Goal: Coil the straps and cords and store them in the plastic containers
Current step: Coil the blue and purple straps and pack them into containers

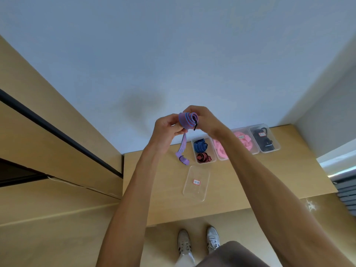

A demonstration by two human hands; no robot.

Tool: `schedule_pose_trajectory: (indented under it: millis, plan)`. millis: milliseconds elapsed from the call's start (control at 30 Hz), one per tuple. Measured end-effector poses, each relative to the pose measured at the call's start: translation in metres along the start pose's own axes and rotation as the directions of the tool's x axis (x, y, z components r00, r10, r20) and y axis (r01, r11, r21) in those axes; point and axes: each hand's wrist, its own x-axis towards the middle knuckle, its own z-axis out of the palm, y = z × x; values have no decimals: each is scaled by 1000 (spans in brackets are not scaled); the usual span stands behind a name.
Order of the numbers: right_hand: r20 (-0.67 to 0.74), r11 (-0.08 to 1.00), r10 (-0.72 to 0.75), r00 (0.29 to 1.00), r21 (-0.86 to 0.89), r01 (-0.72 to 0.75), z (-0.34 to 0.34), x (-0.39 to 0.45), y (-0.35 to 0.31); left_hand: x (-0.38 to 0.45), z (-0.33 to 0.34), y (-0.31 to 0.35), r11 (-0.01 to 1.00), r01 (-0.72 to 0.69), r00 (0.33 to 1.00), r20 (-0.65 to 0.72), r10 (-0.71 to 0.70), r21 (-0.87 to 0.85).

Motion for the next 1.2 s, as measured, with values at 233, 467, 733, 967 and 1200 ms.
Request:
schedule_pose_trajectory:
  millis: [233, 467, 733, 967, 1200]
  plan:
    - [-44, 950, 131, 990, 291, -113, 25, 0, 23, 9, -3, -1, 999, -2, 959, -283, 12, 35]
    - [-91, 991, 133, 987, -21, -136, 43, -5, 32, 14, -16, -14, 949, 12, 785, -591, 186, 315]
    - [-97, 756, -126, 987, -654, 33, 52, 0, 13, 6, -22, -36, 563, -18, 940, -179, 292, 827]
    - [-16, 872, -70, 997, -486, 54, 14, 8, 7, 2, -31, -21, 835, -39, 988, -104, 114, 548]
    - [33, 956, 52, 998, 288, -59, 12, 3, 21, 1, -17, 0, 998, -57, 997, -56, 60, 38]
